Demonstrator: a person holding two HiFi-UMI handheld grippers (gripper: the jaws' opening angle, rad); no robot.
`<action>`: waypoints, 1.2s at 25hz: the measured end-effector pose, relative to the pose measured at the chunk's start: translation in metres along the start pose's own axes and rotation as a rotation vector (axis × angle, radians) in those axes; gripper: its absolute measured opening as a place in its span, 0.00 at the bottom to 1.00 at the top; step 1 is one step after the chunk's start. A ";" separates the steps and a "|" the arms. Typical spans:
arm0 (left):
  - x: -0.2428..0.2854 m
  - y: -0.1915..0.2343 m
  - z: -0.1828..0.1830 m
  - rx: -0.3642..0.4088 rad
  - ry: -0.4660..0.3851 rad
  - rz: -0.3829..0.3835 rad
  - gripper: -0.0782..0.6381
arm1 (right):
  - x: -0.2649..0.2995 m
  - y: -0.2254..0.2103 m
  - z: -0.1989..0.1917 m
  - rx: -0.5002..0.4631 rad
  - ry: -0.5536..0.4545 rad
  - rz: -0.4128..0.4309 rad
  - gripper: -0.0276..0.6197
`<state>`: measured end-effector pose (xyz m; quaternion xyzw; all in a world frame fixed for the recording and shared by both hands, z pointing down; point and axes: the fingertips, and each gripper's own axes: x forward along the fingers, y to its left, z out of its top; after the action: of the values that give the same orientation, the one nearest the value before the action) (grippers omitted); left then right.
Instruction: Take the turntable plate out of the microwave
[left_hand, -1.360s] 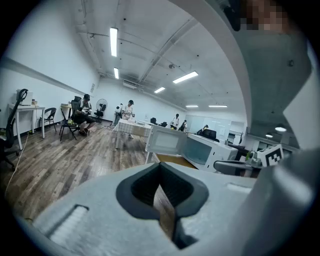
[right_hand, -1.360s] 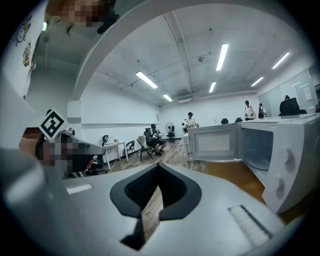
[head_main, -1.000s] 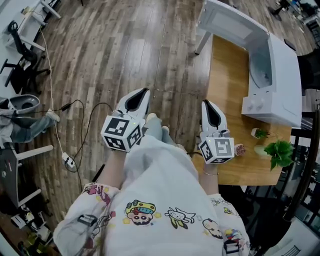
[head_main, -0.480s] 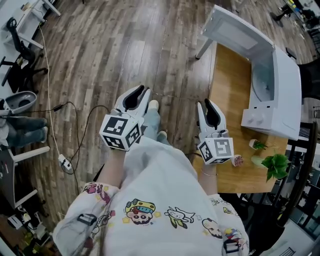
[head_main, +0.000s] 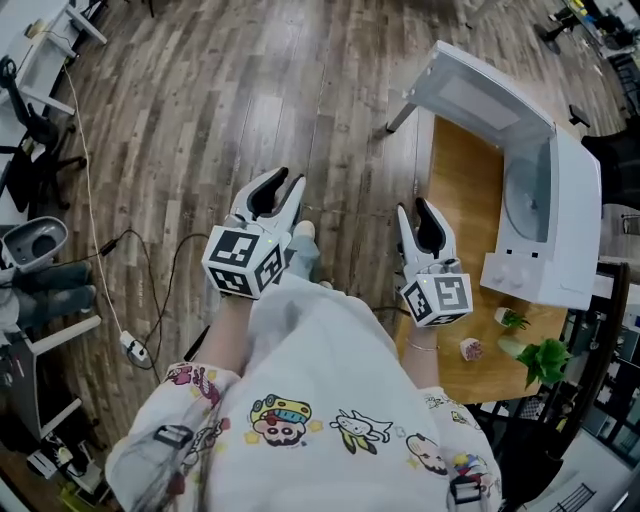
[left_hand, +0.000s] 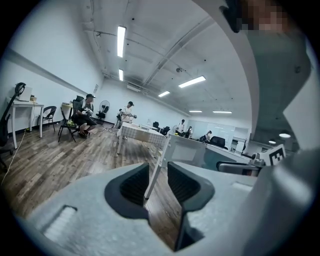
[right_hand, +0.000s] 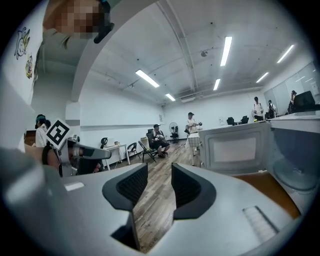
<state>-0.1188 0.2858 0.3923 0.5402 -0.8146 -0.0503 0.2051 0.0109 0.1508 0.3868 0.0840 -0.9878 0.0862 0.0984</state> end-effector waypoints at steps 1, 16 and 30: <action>0.007 0.005 0.004 0.002 0.002 -0.007 0.26 | 0.008 -0.002 0.003 0.002 0.000 -0.004 0.27; 0.083 0.059 0.030 0.029 0.072 -0.142 0.32 | 0.079 -0.030 0.015 0.059 -0.005 -0.152 0.33; 0.157 0.037 0.028 0.048 0.139 -0.282 0.33 | 0.076 -0.099 0.008 0.134 -0.004 -0.324 0.35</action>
<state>-0.2138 0.1560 0.4216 0.6561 -0.7155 -0.0214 0.2391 -0.0461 0.0423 0.4102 0.2488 -0.9535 0.1349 0.1033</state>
